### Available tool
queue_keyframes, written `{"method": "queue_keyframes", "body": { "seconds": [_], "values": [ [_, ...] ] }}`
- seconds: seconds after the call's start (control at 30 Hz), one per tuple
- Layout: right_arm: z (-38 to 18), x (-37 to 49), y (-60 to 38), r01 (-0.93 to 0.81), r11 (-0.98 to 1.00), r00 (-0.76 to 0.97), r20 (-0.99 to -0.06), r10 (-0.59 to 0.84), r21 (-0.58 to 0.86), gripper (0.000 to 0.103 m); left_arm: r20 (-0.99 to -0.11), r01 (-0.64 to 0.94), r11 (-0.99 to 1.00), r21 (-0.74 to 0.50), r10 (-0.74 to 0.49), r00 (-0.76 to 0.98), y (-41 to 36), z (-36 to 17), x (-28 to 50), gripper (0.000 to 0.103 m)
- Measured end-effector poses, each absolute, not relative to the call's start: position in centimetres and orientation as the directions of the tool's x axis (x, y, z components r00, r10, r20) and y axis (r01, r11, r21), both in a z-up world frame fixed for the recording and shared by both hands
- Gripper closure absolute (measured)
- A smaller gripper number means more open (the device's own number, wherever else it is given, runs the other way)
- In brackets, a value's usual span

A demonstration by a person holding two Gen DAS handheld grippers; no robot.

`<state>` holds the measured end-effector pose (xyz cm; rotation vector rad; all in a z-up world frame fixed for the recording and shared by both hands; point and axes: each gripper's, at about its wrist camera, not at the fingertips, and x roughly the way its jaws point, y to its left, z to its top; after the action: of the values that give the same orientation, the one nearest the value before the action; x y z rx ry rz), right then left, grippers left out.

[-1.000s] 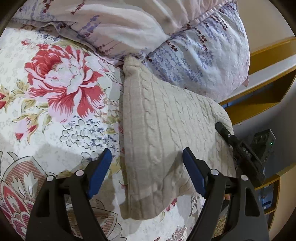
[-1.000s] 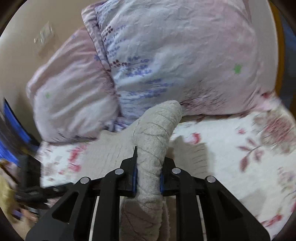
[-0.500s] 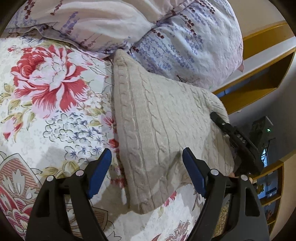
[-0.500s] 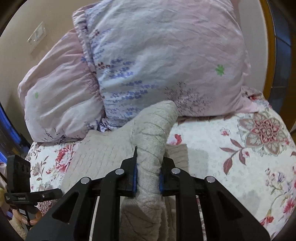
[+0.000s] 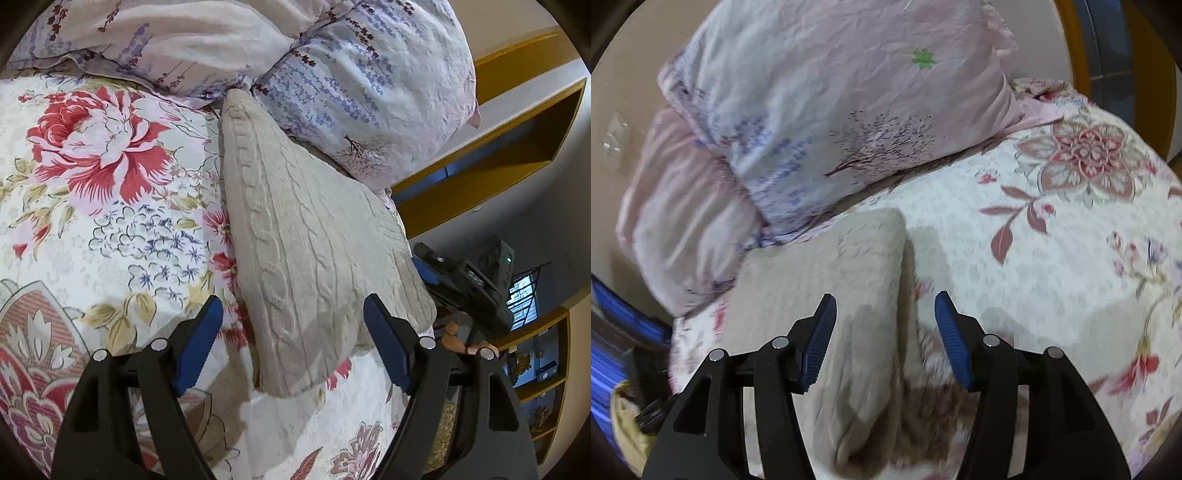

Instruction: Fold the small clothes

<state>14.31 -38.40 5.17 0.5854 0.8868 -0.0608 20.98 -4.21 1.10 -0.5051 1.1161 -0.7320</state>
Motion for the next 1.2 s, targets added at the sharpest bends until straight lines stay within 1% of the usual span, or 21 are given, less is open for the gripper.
{"method": "queue_keyframes", "body": {
  "seconds": [0.17, 0.2, 0.27, 0.53, 0.57, 0.6, 0.63, 0.67, 0.7, 0.73, 0.8, 0.83, 0.87, 0.93, 1.0, 1.07, 1.13, 1.2],
  "values": [
    [5.1, 11.9, -37.8, 0.253, 0.829, 0.641, -0.728, 0.242, 0.498, 0.047, -0.631, 0.274, 0.676, -0.684, -0.737, 0.243, -4.2, 1.3, 20.1, 0.026],
    [5.1, 11.3, -37.6, 0.244, 0.829, 0.642, -0.724, 0.251, 0.503, 0.050, -0.631, 0.272, 0.676, -0.685, -0.737, 0.241, -4.2, 1.3, 20.0, 0.026],
    [5.2, 11.0, -37.3, 0.230, 0.828, 0.642, -0.719, 0.266, 0.511, 0.053, -0.630, 0.268, 0.674, -0.688, -0.738, 0.240, -4.2, 1.4, 19.8, 0.026],
    [4.8, 9.8, -35.9, 0.188, 0.835, 0.628, -0.717, 0.302, 0.517, 0.064, -0.632, 0.262, 0.668, -0.696, -0.744, 0.215, -4.6, 0.8, 19.3, 0.036],
    [4.7, 9.8, -35.8, 0.187, 0.837, 0.624, -0.720, 0.303, 0.514, 0.066, -0.637, 0.255, 0.670, -0.697, -0.742, 0.209, -4.7, 0.6, 19.3, 0.038],
    [4.5, 9.7, -35.6, 0.184, 0.839, 0.621, -0.722, 0.305, 0.512, 0.072, -0.638, 0.251, 0.670, -0.698, -0.742, 0.207, -4.7, 0.4, 19.2, 0.041],
    [4.3, 9.7, -35.4, 0.179, 0.842, 0.616, -0.725, 0.308, 0.510, 0.075, -0.638, 0.247, 0.669, -0.701, -0.743, 0.203, -4.6, 0.3, 19.2, 0.043],
    [4.2, 9.6, -35.2, 0.177, 0.844, 0.613, -0.728, 0.308, 0.506, 0.082, -0.639, 0.243, 0.668, -0.703, -0.744, 0.198, -4.6, 0.1, 19.2, 0.047],
    [4.1, 9.6, -35.0, 0.170, 0.849, 0.611, -0.730, 0.307, 0.500, 0.089, -0.639, 0.239, 0.666, -0.706, -0.745, 0.191, -4.6, 0.0, 19.2, 0.054],
    [4.2, 9.5, -34.9, 0.165, 0.854, 0.612, -0.730, 0.304, 0.494, 0.090, -0.638, 0.239, 0.664, -0.709, -0.748, 0.185, -4.7, -0.2, 19.1, 0.058],
    [4.5, 9.2, -34.6, 0.157, 0.869, 0.626, -0.728, 0.279, 0.469, 0.093, -0.643, 0.243, 0.667, -0.704, -0.744, 0.181, -4.7, -0.3, 19.1, 0.076],
    [5.0, 9.0, -34.4, 0.154, 0.875, 0.645, -0.718, 0.263, 0.459, 0.093, -0.645, 0.249, 0.670, -0.699, -0.742, 0.183, -4.7, -0.3, 19.1, 0.080],
    [5.5, 8.7, -34.5, 0.152, 0.878, 0.662, -0.706, 0.251, 0.455, 0.094, -0.645, 0.255, 0.671, -0.696, -0.740, 0.189, -4.5, -0.2, 19.1, 0.086],
    [6.8, 7.9, -34.6, 0.143, 0.878, 0.706, -0.669, 0.233, 0.457, 0.094, -0.623, 0.256, 0.652, -0.714, -0.758, 0.193, -4.0, 0.0, 19.0, 0.088],
    [7.1, 7.3, -34.8, 0.157, 0.887, 0.714, -0.671, 0.202, 0.434, 0.095, -0.601, 0.270, 0.632, -0.726, -0.774, 0.198, -3.3, 0.2, 18.8, 0.089],
    [5.9, 7.2, -35.2, 0.192, 0.896, 0.679, -0.714, 0.174, 0.400, 0.095, -0.606, 0.274, 0.636, -0.721, -0.771, 0.194, -3.1, 0.0, 18.7, 0.090],
    [3.3, 7.3, -35.8, 0.253, 0.891, 0.616, -0.773, 0.153, 0.377, 0.095, -0.618, 0.270, 0.643, -0.717, -0.765, 0.181, -3.2, -0.7, 18.6, 0.090],
    [1.8, 7.4, -36.2, 0.278, 0.877, 0.598, -0.785, 0.161, 0.392, 0.095, -0.622, 0.256, 0.645, -0.721, -0.764, 0.173, -3.1, -1.4, 18.6, 0.090]
  ]
}}
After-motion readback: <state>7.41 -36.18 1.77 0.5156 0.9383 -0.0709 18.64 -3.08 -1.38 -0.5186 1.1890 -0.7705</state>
